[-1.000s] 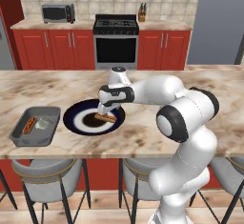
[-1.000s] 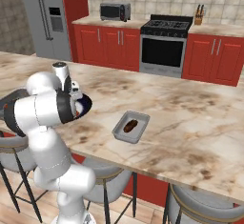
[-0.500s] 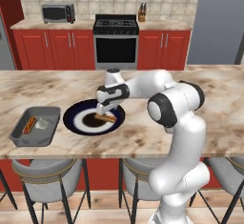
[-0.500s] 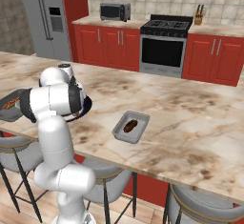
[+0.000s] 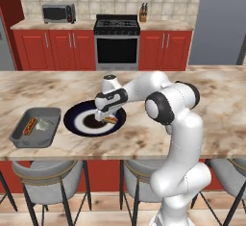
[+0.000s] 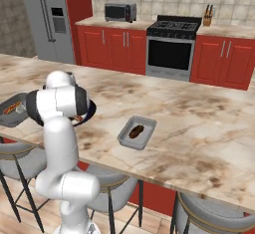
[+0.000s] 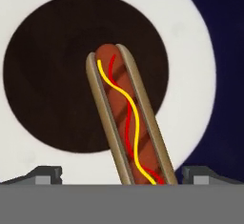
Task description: Place one cooked food and one vegetable from the large plate to each tupperware container.
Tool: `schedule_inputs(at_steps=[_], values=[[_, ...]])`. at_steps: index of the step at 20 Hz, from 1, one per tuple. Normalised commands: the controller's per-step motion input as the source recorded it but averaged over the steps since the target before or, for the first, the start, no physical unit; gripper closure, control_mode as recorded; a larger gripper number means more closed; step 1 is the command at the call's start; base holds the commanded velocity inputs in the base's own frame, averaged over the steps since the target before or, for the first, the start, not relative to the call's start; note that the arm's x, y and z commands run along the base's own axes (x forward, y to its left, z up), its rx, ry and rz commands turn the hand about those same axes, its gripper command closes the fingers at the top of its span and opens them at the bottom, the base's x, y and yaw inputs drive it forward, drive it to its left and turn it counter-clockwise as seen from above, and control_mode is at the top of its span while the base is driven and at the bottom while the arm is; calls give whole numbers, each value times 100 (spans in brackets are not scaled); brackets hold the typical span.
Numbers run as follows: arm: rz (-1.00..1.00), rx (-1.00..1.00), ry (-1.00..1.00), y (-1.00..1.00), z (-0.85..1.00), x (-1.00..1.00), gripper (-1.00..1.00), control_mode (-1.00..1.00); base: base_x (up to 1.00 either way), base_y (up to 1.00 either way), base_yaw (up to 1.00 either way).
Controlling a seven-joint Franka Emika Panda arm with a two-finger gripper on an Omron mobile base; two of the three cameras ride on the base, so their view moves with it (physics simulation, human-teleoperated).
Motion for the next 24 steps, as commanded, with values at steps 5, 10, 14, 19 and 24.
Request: schedule_inputs(at_steps=[5,10,14,19,24], values=[[0,0,0,0,-27,20,100,-100,0,0,0],[2,0,0,0,-38,20,100,-100,0,0,0],[4,0,0,0,-42,3,100,-100,0,0,0],[-7,0,0,-18,29,-36,100,-100,0,0,0],[-16,0,0,-68,59,-70,100,-100,0,0,0]])
